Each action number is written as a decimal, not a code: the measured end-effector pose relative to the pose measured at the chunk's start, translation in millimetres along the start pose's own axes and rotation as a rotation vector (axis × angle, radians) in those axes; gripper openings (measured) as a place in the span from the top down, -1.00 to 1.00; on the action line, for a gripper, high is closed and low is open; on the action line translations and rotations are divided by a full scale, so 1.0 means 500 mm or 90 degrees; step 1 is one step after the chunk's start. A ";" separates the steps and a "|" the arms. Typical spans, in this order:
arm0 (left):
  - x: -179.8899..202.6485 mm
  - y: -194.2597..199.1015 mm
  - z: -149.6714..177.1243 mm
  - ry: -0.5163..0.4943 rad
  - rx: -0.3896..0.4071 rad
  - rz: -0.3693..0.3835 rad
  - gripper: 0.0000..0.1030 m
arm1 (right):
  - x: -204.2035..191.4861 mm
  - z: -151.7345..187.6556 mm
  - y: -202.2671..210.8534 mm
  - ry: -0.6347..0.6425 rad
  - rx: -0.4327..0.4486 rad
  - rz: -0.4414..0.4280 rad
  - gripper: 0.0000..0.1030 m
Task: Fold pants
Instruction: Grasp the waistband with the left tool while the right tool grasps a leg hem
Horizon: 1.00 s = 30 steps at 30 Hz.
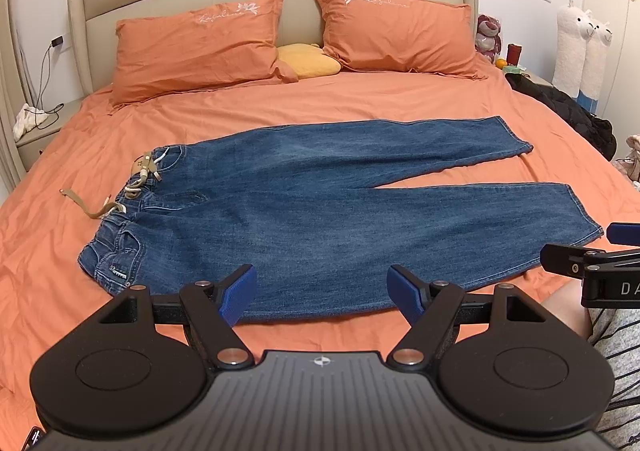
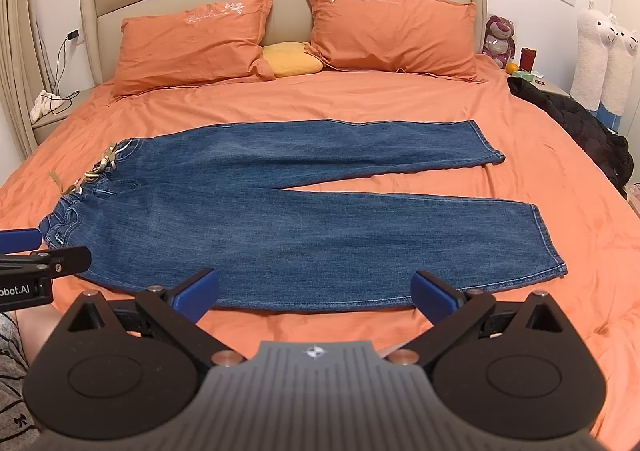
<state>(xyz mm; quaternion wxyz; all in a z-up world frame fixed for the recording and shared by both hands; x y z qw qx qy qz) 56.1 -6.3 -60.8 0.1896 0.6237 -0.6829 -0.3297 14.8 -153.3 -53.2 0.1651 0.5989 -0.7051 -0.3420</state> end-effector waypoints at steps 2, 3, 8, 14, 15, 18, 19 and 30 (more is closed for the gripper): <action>-0.001 0.000 0.000 0.000 0.000 0.000 -0.69 | 0.000 0.000 0.001 0.000 0.000 -0.001 -0.90; -0.001 0.000 0.000 -0.001 0.000 0.000 -0.69 | 0.000 0.000 0.001 0.000 0.000 -0.001 -0.90; -0.005 0.002 0.000 -0.012 0.000 -0.005 -0.69 | 0.000 0.002 0.001 0.004 -0.002 -0.002 -0.90; -0.047 0.000 -0.014 -0.095 0.012 -0.075 -0.68 | 0.027 -0.007 0.000 0.007 0.021 -0.039 -0.90; -0.059 0.001 -0.017 -0.111 0.014 -0.087 -0.68 | 0.036 -0.012 -0.001 0.006 0.032 -0.057 -0.90; -0.094 -0.003 -0.030 -0.162 0.017 -0.105 -0.66 | 0.070 -0.029 -0.014 0.019 0.042 -0.073 -0.90; -0.105 -0.008 -0.033 -0.178 0.017 -0.106 -0.64 | 0.083 -0.035 -0.024 0.028 0.034 -0.064 -0.90; -0.245 -0.131 -0.005 -0.450 -0.097 -0.063 -0.58 | 0.300 -0.118 -0.167 0.132 -0.080 0.021 0.04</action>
Point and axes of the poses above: each gripper's, at about its wrist camera, not at the fingertips, and y roughly against the way its jaws point, x to its right, z to its underside, the point moved 8 cm from there along -y, roughly the way its jaws point, and after that the axes turned 10 degrees about -y, right-handed, at the moved point
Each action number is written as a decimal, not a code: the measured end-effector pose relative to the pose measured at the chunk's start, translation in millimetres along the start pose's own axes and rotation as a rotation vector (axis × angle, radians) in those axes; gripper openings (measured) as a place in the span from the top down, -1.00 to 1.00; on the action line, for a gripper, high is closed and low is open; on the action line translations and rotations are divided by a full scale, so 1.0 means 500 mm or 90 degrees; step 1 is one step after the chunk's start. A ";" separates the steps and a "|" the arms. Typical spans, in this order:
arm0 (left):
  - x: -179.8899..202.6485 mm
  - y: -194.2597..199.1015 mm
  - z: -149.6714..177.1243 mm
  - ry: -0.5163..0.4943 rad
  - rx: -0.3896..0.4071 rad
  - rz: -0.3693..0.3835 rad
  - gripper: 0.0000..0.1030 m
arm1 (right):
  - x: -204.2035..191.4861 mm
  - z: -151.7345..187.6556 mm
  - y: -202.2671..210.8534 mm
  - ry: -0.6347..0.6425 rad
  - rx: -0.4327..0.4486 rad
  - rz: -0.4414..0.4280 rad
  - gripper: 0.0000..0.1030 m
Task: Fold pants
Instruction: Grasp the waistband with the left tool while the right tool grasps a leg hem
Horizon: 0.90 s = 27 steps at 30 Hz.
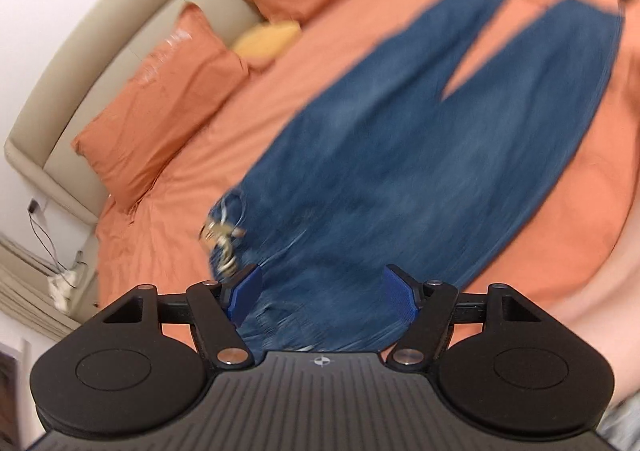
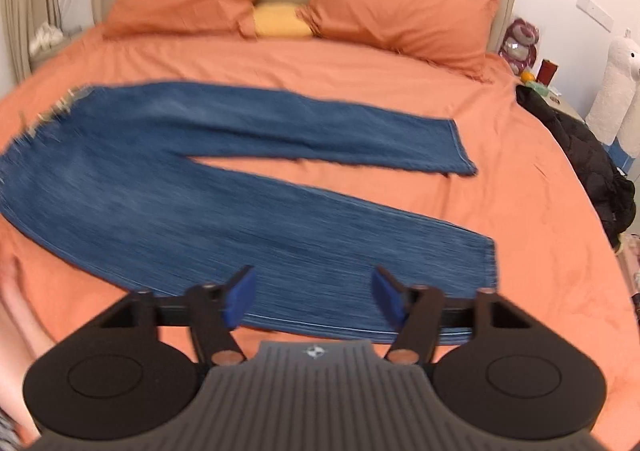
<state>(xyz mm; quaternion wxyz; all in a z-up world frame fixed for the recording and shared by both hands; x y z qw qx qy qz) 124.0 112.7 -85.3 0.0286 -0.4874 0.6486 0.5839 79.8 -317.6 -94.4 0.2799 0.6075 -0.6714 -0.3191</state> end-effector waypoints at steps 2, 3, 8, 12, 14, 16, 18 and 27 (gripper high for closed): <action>-0.005 -0.041 0.025 -0.042 -0.035 0.009 -0.58 | 0.048 -0.003 -0.035 0.014 -0.021 0.027 0.37; -0.007 -0.062 0.036 -0.057 -0.055 0.018 -0.58 | 0.069 -0.003 -0.054 0.023 -0.033 0.041 0.40; 0.012 -0.162 0.090 -0.134 -0.140 0.099 -0.58 | 0.139 0.009 -0.124 0.044 -0.069 0.045 0.58; 0.065 -0.236 0.122 -0.201 -0.187 0.159 -0.59 | 0.166 0.020 -0.162 0.081 -0.075 0.039 0.55; 0.089 -0.265 0.131 -0.220 -0.202 0.182 -0.59 | 0.175 0.033 -0.181 0.116 -0.094 0.052 0.53; 0.111 -0.289 0.136 -0.227 -0.206 0.203 -0.60 | 0.180 0.052 -0.201 0.159 -0.125 0.046 0.53; 0.132 -0.311 0.139 -0.234 -0.208 0.218 -0.63 | 0.183 0.073 -0.221 0.200 -0.155 0.035 0.49; 0.127 -0.344 0.146 -0.185 -0.208 0.201 -0.58 | 0.153 0.143 -0.285 0.350 -0.234 -0.021 0.20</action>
Point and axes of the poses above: each gripper's, at about its wrist camera, not at the fingertips, and y roughly against the way its jaws point, x to its right, z to its underside, the point moved 8 cm from there along -y, roughly the way its jaws point, and after that the axes turned 10 degrees about -y, right-handed, at the moved point
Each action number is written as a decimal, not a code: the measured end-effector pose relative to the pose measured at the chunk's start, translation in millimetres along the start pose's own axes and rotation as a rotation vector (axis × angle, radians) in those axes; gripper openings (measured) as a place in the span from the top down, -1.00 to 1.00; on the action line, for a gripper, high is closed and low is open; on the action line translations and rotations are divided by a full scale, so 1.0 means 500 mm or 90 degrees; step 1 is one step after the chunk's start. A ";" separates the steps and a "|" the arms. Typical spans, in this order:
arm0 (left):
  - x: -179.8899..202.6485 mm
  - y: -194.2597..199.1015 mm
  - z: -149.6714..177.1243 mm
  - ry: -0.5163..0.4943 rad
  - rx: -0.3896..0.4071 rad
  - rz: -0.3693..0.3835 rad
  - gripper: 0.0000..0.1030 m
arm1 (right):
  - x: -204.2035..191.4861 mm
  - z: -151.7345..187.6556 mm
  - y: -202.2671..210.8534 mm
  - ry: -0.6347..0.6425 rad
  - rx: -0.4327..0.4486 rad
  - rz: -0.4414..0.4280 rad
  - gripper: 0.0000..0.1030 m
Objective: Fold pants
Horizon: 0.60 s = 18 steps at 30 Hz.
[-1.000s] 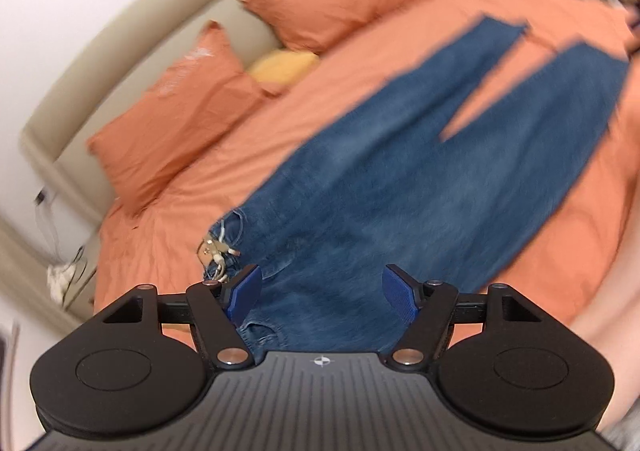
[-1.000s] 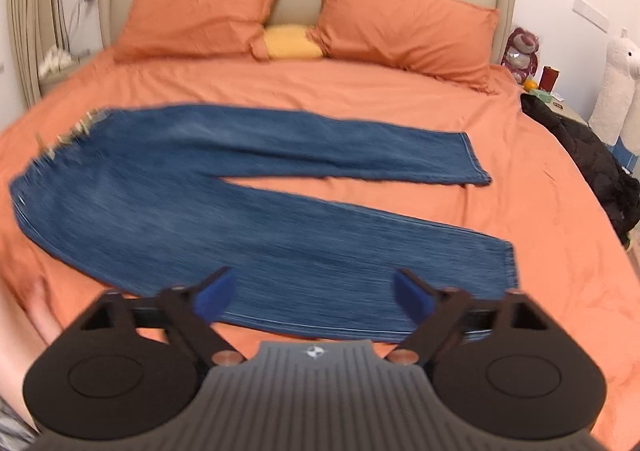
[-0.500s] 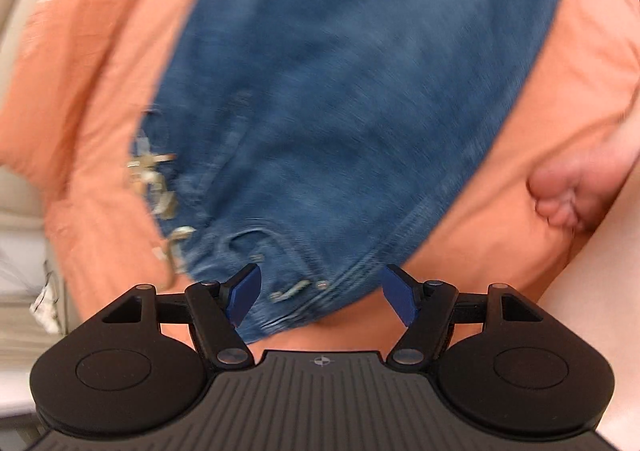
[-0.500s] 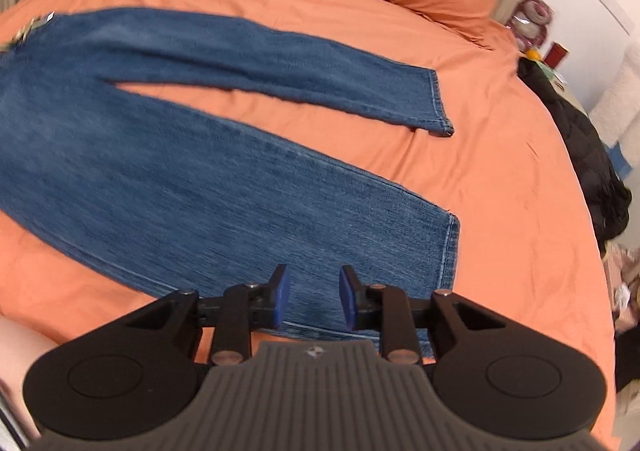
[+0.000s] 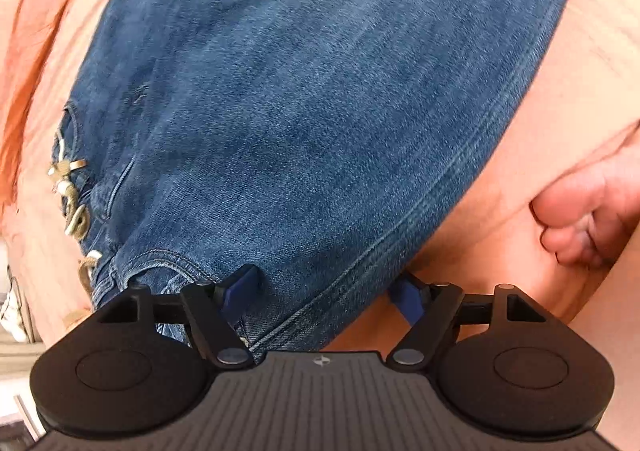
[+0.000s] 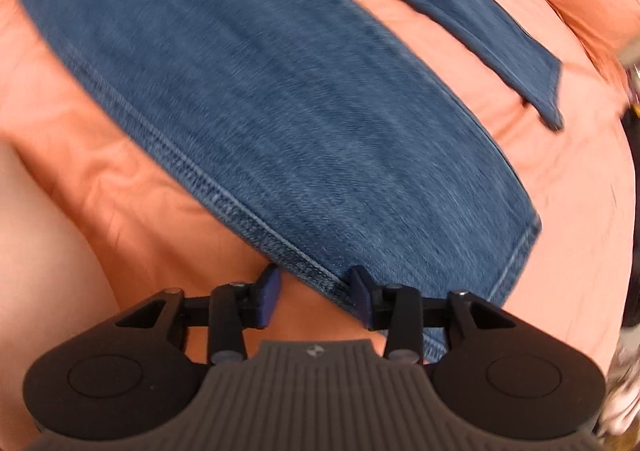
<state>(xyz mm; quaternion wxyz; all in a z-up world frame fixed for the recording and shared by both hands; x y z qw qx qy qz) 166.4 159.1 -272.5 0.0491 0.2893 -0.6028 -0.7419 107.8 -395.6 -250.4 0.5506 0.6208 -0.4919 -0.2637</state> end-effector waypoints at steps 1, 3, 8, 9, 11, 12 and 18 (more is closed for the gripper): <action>0.001 0.001 -0.001 0.008 0.003 -0.007 -0.50 | -0.001 0.001 -0.002 0.010 0.001 0.000 0.17; -0.006 0.012 0.005 0.042 0.012 -0.032 -0.06 | 0.005 0.002 -0.006 0.014 -0.001 0.015 0.00; -0.019 0.057 0.016 0.113 0.059 -0.107 0.62 | 0.009 0.022 -0.003 0.000 0.009 0.043 0.62; -0.028 0.070 0.019 0.134 0.074 -0.115 0.69 | 0.012 0.022 0.004 -0.006 0.017 0.057 0.73; -0.047 0.100 0.027 0.183 0.099 -0.126 0.77 | 0.021 0.022 0.020 -0.028 0.041 0.073 0.95; -0.055 0.115 0.025 0.195 0.110 -0.143 0.79 | 0.024 0.021 0.033 -0.039 0.059 0.080 0.98; -0.102 0.221 -0.001 0.277 0.161 -0.264 0.80 | 0.050 -0.020 0.140 -0.072 0.186 0.187 1.00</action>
Point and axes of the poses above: each gripper's, at about its wrist camera, not at the fingertips, and y roughly against the way its jaws point, x to its right, z to its underside, the point moved 8 cm from there along -y, roughly the way its jaws point, and after that the axes turned 10 degrees about -y, right-handed, at the moved point
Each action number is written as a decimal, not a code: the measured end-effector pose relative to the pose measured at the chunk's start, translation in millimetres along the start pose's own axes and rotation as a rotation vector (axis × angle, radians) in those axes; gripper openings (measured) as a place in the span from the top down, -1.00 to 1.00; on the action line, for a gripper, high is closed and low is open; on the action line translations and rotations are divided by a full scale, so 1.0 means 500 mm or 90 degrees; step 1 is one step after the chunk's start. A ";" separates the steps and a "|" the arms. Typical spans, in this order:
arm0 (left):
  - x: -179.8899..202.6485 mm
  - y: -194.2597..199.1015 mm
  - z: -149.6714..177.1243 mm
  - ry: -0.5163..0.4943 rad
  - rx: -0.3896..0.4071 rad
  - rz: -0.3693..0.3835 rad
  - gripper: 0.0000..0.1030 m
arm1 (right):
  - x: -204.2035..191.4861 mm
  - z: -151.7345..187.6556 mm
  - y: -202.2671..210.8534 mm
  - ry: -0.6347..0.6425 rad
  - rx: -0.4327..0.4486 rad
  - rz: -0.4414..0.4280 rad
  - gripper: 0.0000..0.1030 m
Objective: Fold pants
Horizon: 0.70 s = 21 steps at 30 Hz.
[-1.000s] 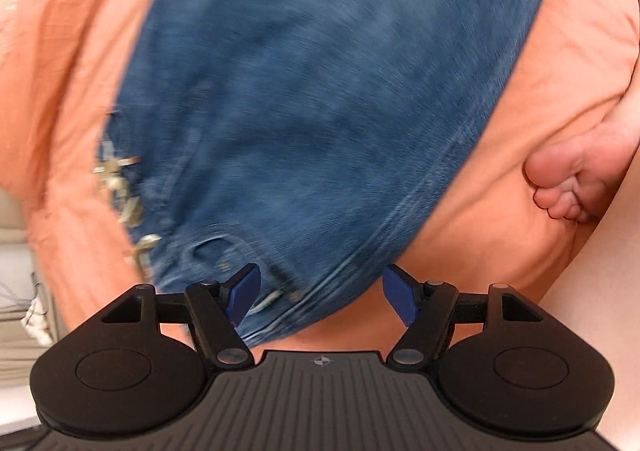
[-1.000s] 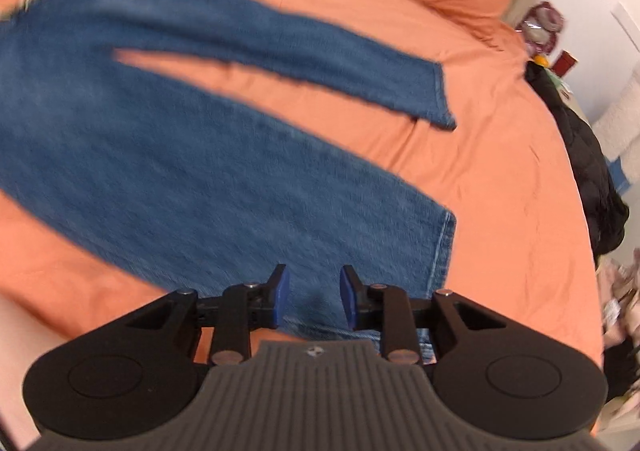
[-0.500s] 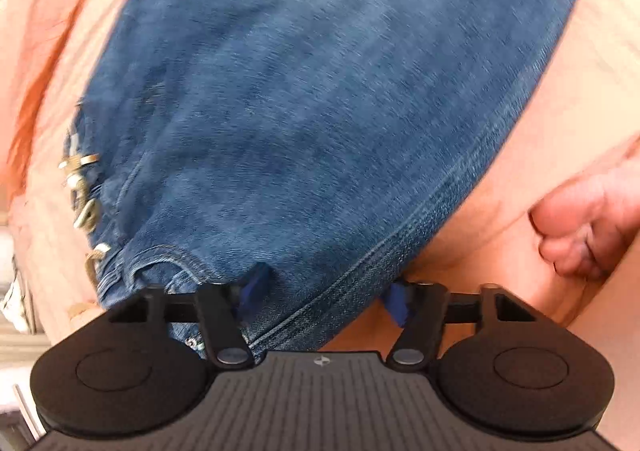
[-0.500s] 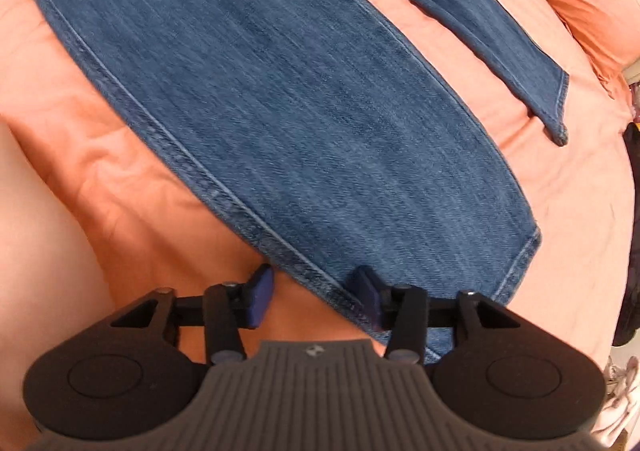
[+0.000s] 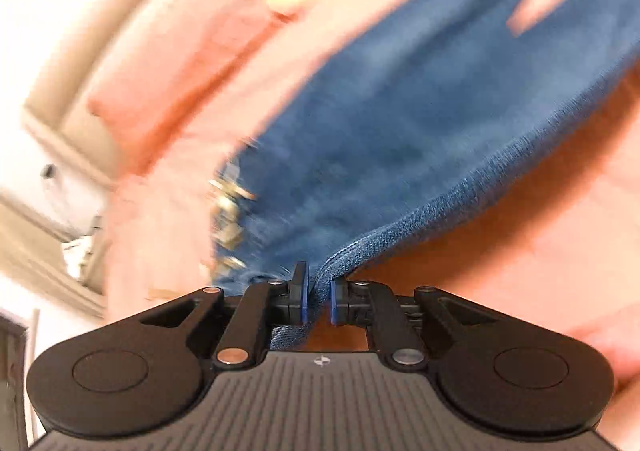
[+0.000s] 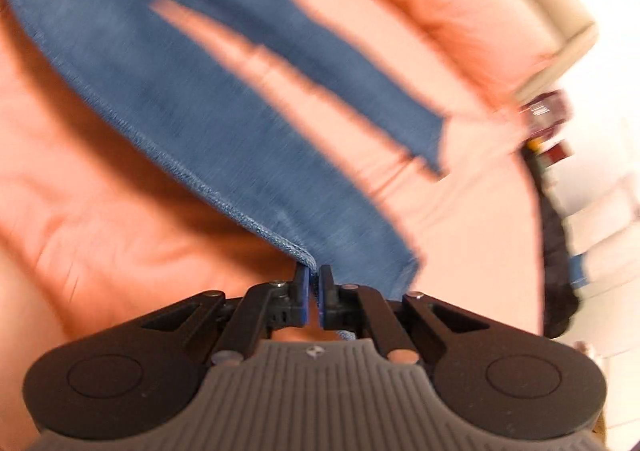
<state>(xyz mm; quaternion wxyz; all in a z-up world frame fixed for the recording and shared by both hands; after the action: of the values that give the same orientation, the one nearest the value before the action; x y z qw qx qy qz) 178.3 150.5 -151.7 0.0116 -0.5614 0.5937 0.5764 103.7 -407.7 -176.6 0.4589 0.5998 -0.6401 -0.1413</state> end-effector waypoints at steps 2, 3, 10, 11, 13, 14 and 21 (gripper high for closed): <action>-0.039 0.013 -0.032 0.032 0.020 -0.036 0.81 | 0.021 -0.037 0.019 -0.014 0.033 0.041 1.00; -0.058 0.012 -0.051 0.044 0.025 -0.051 0.81 | 0.031 -0.057 0.024 -0.018 0.045 0.062 1.00; -0.177 -0.058 -0.182 0.090 0.000 -0.085 0.84 | 0.104 -0.227 -0.026 -0.031 0.073 0.163 1.00; -0.189 -0.080 -0.197 0.088 -0.010 -0.085 0.84 | 0.112 -0.252 -0.045 -0.029 0.072 0.170 1.00; -0.205 -0.122 -0.226 0.084 -0.027 -0.083 0.85 | 0.127 -0.305 -0.090 -0.018 0.067 0.183 1.00; -0.210 -0.128 -0.234 0.084 -0.032 -0.084 0.85 | 0.132 -0.328 -0.114 -0.010 0.064 0.188 1.00; -0.226 -0.278 -0.267 0.082 -0.083 -0.053 0.85 | 0.161 -0.468 -0.324 0.020 0.030 0.190 1.00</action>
<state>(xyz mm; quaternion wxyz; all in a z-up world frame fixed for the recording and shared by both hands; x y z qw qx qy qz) 399.1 172.0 -125.7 -0.0391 -0.6210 0.5305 0.5757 395.5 -432.1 -135.3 0.4705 0.5103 -0.7183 -0.0472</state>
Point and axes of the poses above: each gripper's, at about its wrist camera, not at the fingertips, and y roughly against the way its jaws point, x to its right, z to its underside, the point moved 8 cm from there along -y, roughly the way its jaws point, and after that the axes turned 10 degrees about -y, right-handed, at the moved point
